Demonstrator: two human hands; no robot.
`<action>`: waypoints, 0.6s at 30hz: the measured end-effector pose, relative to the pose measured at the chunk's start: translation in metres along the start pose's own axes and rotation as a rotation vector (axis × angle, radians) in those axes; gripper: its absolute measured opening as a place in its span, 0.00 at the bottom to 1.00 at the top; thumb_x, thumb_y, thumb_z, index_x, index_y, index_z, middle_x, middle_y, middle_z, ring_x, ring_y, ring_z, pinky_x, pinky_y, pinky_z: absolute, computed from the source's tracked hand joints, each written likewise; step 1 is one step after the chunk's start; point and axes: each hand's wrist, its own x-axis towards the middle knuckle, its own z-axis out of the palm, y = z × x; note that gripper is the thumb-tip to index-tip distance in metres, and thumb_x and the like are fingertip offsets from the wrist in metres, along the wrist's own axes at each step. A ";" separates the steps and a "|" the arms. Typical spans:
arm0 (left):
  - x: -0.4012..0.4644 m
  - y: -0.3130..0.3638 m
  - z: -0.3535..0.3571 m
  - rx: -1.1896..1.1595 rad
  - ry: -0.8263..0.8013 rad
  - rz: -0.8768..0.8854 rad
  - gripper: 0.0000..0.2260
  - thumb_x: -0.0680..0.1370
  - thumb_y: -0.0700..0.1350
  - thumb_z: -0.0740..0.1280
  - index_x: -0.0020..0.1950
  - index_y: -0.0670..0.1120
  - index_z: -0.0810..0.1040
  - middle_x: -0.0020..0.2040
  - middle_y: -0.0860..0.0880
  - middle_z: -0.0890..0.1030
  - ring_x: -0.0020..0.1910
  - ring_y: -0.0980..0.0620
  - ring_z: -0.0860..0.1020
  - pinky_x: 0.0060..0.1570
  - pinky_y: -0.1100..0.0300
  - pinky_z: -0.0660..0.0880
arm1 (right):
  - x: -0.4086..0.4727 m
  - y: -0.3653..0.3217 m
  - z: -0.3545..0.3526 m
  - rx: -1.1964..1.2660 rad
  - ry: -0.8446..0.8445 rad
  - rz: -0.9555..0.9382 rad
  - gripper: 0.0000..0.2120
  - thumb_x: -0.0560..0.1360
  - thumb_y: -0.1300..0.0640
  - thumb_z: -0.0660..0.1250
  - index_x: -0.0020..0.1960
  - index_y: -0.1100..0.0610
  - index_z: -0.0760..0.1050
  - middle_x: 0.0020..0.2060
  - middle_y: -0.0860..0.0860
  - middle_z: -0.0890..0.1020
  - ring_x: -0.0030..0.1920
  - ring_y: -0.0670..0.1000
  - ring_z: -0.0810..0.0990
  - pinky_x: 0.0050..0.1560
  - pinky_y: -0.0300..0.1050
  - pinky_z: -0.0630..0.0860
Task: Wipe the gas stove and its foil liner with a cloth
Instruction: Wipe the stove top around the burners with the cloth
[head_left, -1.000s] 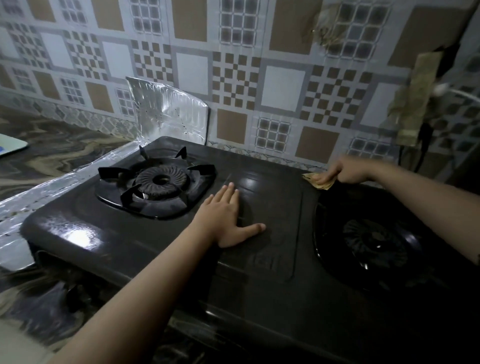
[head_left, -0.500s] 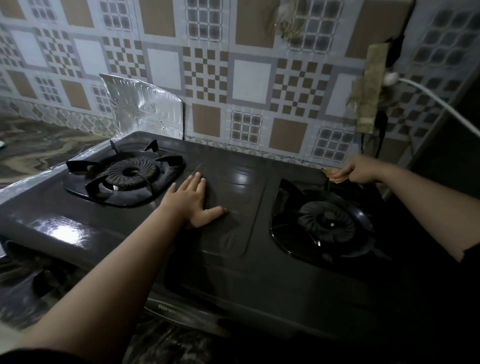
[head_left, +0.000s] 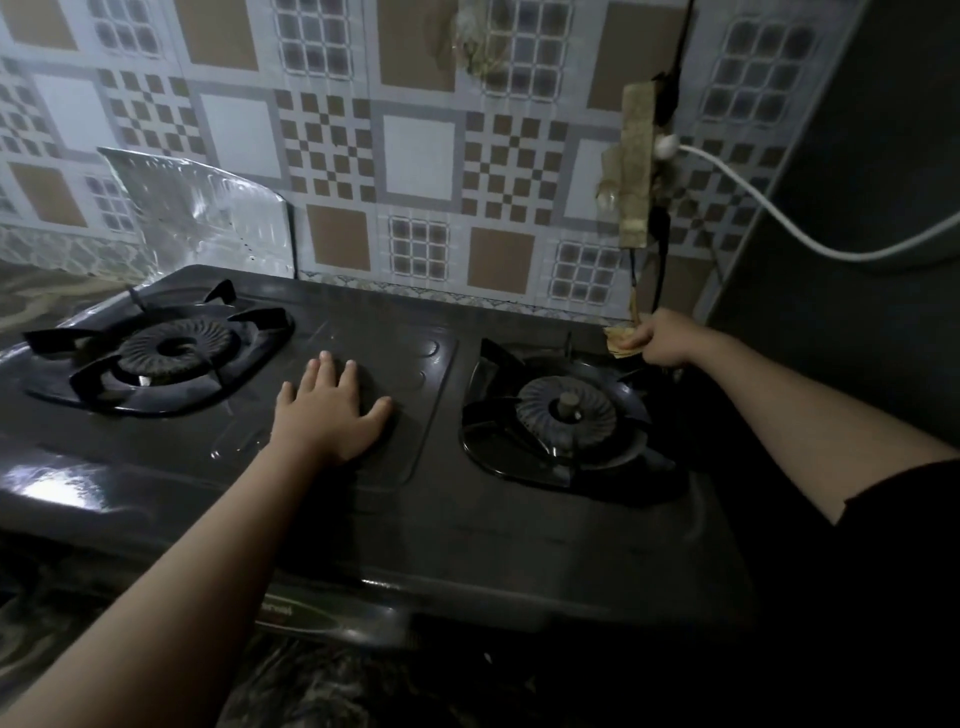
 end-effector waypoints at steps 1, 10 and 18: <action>0.000 -0.001 0.000 -0.003 -0.002 0.000 0.33 0.79 0.63 0.52 0.79 0.47 0.52 0.79 0.42 0.46 0.78 0.47 0.45 0.74 0.46 0.46 | -0.006 0.002 0.000 0.024 0.005 0.009 0.21 0.73 0.70 0.60 0.60 0.55 0.80 0.63 0.55 0.77 0.55 0.56 0.77 0.55 0.42 0.73; -0.002 -0.002 -0.001 -0.024 -0.013 0.034 0.34 0.79 0.63 0.51 0.79 0.44 0.51 0.79 0.40 0.46 0.78 0.44 0.45 0.74 0.45 0.46 | -0.077 0.012 0.011 0.090 0.015 0.151 0.11 0.72 0.69 0.62 0.45 0.59 0.81 0.43 0.56 0.79 0.44 0.53 0.76 0.41 0.41 0.69; -0.004 0.001 -0.002 -0.025 -0.037 0.061 0.36 0.79 0.62 0.50 0.79 0.41 0.50 0.78 0.37 0.46 0.78 0.41 0.45 0.73 0.41 0.46 | -0.146 -0.012 0.011 -0.037 -0.012 0.263 0.23 0.73 0.69 0.59 0.61 0.53 0.79 0.57 0.53 0.79 0.55 0.56 0.78 0.52 0.43 0.74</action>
